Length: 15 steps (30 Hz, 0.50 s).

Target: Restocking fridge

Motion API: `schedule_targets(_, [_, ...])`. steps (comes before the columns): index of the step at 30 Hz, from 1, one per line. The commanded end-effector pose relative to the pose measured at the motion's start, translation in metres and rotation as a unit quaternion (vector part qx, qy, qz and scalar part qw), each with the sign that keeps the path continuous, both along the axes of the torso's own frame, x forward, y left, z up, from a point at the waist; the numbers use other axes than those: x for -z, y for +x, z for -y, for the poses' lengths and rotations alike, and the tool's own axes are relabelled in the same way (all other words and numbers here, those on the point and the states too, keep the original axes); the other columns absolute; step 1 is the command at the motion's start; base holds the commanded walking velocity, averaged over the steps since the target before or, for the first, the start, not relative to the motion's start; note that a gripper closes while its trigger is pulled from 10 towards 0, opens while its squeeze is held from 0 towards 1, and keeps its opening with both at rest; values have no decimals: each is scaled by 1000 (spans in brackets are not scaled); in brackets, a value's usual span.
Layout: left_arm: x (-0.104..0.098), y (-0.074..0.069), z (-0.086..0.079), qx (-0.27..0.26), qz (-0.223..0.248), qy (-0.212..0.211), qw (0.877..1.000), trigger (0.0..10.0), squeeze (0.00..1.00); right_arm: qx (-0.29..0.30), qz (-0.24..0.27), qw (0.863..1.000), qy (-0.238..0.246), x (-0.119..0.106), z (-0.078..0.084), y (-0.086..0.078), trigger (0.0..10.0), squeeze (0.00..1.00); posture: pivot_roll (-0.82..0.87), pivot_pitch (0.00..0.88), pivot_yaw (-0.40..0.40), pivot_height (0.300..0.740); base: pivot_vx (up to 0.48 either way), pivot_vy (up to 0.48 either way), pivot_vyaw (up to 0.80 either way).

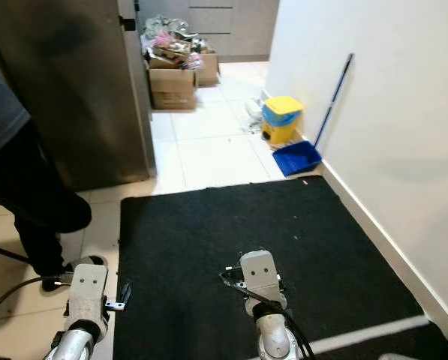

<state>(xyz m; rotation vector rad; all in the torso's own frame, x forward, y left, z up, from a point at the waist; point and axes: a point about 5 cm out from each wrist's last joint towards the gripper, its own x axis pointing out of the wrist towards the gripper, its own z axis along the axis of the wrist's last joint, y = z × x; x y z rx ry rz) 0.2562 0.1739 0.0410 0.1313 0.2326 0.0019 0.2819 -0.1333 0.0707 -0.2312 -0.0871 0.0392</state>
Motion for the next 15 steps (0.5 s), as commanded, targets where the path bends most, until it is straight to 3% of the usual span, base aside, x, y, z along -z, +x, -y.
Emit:
schedule_targets(1, [4, -2, 5, 7, -8, -2, 1000, 10000, 0, 11, -3, 1000, 9, 2, 7, -1, 10000, 0, -78, 139, 9, 740, 412, 0, 0])
schedule_targets(15, [4, -1, 6, 9, -7, -4, 1000, 10000, 0, 12, -7, 1000, 11, 3, 8, 0, 10000, 0, -80, 139, 9, 740, 411, 0, 0])
